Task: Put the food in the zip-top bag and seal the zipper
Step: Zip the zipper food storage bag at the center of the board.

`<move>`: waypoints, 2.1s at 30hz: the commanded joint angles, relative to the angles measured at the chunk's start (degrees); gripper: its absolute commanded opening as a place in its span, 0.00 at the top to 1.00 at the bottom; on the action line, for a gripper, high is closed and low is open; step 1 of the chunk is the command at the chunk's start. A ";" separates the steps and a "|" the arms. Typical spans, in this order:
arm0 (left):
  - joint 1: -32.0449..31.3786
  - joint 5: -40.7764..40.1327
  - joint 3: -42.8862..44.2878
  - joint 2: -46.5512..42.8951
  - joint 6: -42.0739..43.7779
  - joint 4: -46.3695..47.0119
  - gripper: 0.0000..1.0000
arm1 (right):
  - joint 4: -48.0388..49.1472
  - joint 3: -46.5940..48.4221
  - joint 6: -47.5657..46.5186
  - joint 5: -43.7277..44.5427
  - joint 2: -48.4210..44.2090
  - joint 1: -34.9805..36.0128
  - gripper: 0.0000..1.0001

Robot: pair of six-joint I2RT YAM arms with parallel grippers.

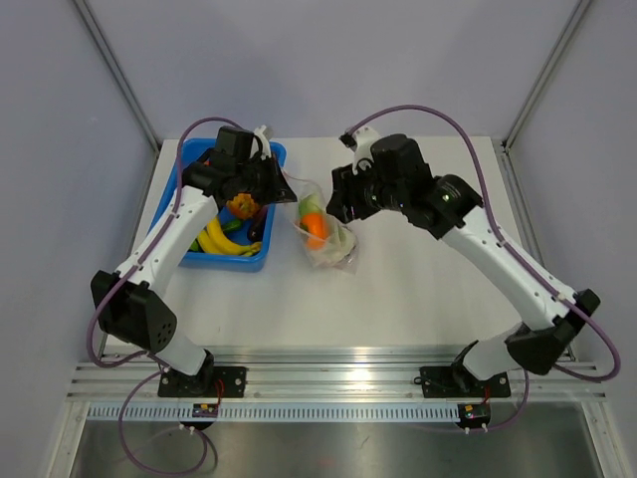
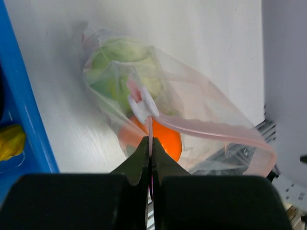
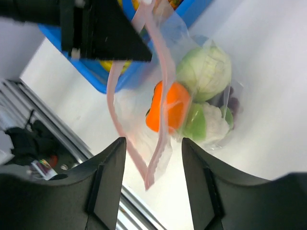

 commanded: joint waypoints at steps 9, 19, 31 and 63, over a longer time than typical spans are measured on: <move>-0.78 -3.70 0.88 -4.61 -8.16 6.29 1.00 | 11.86 -26.94 -11.75 17.01 -19.80 14.21 0.42; -1.04 -2.73 -0.44 -4.08 -7.98 6.91 1.00 | 20.67 -29.96 -14.04 24.82 -15.42 14.74 0.43; -1.40 -5.19 -1.66 -6.72 -5.79 8.30 0.60 | 27.00 -30.66 -13.33 15.92 -14.26 7.64 1.00; 12.49 35.75 -34.54 -27.47 50.26 37.51 0.13 | 17.59 -26.44 -21.94 -12.87 -16.82 -11.01 1.00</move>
